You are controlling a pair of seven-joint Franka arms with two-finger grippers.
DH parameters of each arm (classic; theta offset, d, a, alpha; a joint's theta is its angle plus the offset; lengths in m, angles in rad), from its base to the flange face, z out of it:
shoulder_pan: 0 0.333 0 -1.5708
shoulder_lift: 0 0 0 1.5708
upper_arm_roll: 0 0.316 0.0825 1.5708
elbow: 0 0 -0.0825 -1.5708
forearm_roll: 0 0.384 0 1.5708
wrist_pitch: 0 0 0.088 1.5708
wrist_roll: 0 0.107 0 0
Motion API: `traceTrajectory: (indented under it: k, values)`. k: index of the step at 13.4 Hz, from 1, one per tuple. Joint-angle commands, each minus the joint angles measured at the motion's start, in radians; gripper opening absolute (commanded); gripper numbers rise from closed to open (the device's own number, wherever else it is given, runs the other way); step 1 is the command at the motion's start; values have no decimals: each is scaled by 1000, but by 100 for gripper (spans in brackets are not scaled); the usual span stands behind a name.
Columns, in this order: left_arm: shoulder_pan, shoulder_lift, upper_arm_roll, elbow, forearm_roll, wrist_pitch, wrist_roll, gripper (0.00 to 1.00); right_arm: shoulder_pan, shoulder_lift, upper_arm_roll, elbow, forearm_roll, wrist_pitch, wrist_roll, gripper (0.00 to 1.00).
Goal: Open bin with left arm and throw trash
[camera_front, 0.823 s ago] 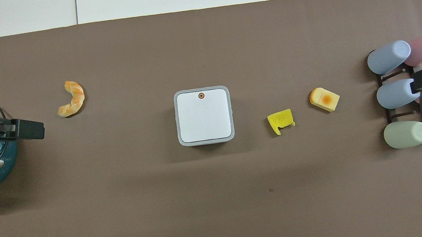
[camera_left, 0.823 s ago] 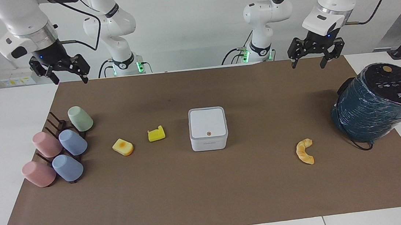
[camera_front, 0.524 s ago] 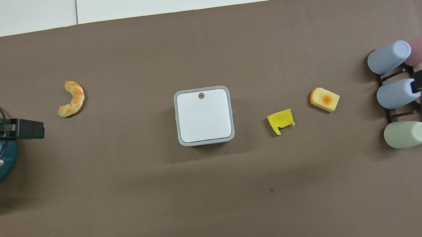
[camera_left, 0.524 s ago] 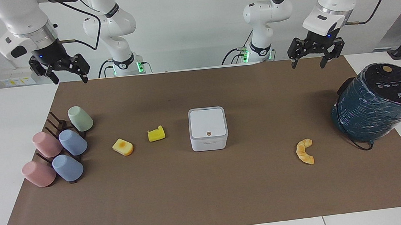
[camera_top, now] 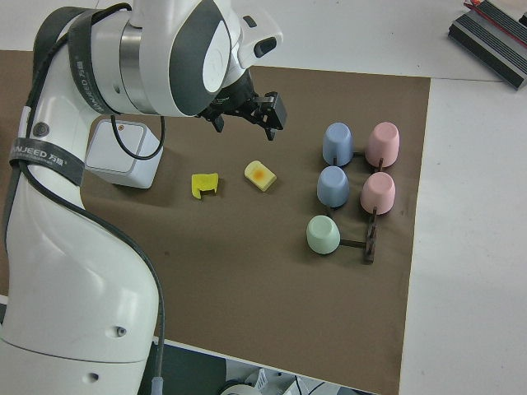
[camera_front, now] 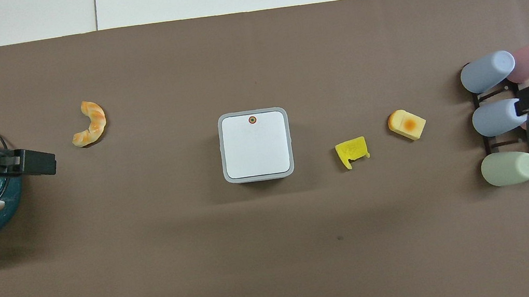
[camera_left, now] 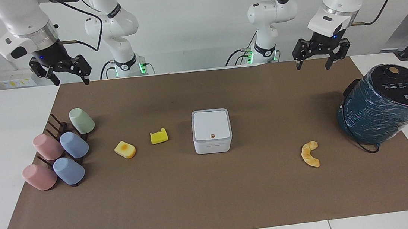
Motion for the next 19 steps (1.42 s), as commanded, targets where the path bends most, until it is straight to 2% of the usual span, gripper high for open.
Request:
traceTrajectory:
  k: [1,15,19]
  values:
    - [-9,-23,8,-22,-12,-11,-5,100,-2,-22,0,-31,7,18,10,100]
    - [-14,-32,6,-39,-11,1,-18,100,-2,-22,0,-31,7,19,10,100]
    - [-106,-37,6,-62,-12,65,-145,100,-2,-22,0,-31,7,18,10,100]
